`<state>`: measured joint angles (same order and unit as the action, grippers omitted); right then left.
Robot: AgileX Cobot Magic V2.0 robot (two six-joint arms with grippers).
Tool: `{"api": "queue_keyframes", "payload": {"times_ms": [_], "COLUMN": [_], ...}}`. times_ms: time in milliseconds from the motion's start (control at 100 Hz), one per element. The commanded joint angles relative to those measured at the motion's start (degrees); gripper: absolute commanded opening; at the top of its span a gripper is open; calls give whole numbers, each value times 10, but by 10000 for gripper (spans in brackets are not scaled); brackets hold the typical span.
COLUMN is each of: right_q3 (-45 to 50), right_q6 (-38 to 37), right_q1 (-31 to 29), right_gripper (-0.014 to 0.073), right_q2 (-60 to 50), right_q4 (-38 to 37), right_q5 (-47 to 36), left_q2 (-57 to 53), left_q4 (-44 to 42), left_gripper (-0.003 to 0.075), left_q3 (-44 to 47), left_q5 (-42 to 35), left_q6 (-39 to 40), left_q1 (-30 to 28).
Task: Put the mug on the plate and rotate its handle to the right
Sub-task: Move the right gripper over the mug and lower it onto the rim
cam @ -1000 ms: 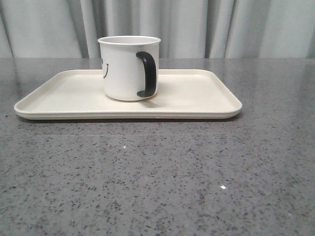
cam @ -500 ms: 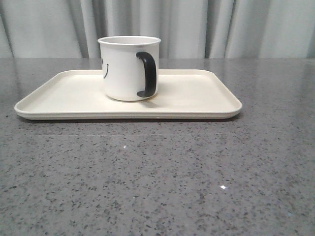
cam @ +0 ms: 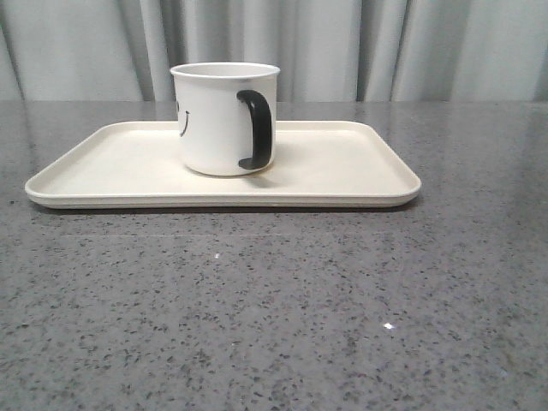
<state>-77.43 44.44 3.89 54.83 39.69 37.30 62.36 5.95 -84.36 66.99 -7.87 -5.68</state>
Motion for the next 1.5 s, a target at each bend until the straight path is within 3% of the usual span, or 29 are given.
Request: {"api": "queue_keyframes", "payload": {"times_ms": [0, 260, 540, 920, 1490], "right_q3": [-63, -236, -347, -354, -353], "right_q6": [3, 3, 3, 3, -29], "right_q1": [1, 8, 93, 171, 172], "right_gripper": [414, 414, 414, 414, 414], "right_q2": [42, 186, 318, 421, 519], "right_q4": [10, 57, 63, 17, -16], "right_q5": [0, 95, 135, 144, 210], "left_q2": [-9, -9, -9, -9, -9], "left_q4": [5, 5, 7, 7, 7], "left_gripper": [-20, -20, -20, -20, -20], "left_q3": [1, 9, 9, 9, 9], "left_q5": [-39, -40, -39, -21, -19], "left_q6": [4, 4, 4, 4, 4], "left_q1": [-1, -1, -1, -1, -1]}}
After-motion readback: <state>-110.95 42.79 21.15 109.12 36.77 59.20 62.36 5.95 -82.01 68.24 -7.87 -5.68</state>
